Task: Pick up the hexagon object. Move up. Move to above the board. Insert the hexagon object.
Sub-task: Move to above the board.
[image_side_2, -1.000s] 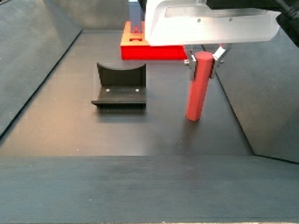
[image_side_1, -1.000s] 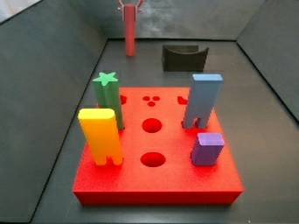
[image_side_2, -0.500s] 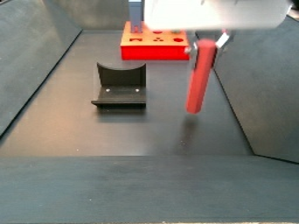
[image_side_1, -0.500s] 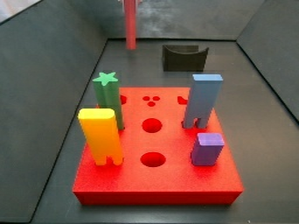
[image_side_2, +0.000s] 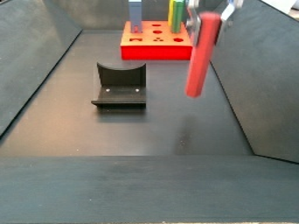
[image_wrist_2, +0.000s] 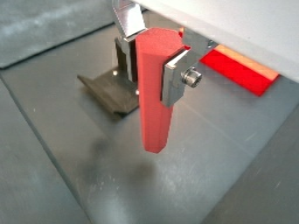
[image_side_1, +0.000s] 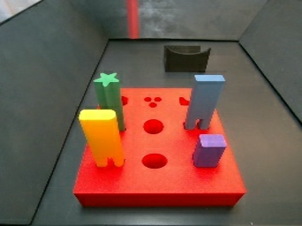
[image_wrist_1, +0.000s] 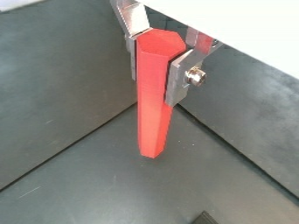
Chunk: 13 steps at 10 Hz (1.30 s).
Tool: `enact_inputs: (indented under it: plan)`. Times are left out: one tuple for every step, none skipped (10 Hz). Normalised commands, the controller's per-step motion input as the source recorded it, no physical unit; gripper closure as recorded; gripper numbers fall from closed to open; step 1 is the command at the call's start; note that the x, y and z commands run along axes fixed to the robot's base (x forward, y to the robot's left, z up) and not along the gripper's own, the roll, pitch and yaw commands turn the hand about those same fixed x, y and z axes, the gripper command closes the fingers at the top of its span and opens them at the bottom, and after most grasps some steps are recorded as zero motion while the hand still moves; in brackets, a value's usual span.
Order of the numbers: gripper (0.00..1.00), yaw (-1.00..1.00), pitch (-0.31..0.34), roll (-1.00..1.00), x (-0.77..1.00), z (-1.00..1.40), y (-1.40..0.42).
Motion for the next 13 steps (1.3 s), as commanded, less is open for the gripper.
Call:
enact_inputs:
  plan:
    - [1.0,0.06,0.02,0.13,0.02,1.0,-0.2]
    - [1.0,0.04,0.047,0.11,0.02,1.0,-0.17]
    - [1.0,0.03,0.062,0.09,0.02,1.0,-0.17]
    - [1.0,0.02,0.088,0.09,0.02,1.0,-0.14]
    - [1.0,0.02,0.094,0.09,0.02,1.0,-0.12]
    - [1.0,0.02,0.099,0.09,0.02,1.0,-0.1]
    - [1.0,0.02,0.097,0.09,0.02,0.96,-0.09]
    - [1.0,0.03,0.095,0.08,0.01,0.75,-0.05]
    - [1.0,0.03,0.091,0.08,0.01,0.54,-0.02]
    - [1.0,0.03,0.091,0.08,0.0,0.38,-0.01]
    - [1.0,0.03,0.091,0.08,0.01,0.17,-0.01]
    - [1.0,-0.41,0.353,0.04,0.15,0.05,-1.0]
    - [1.0,-0.37,0.331,0.04,0.15,0.05,-1.0]
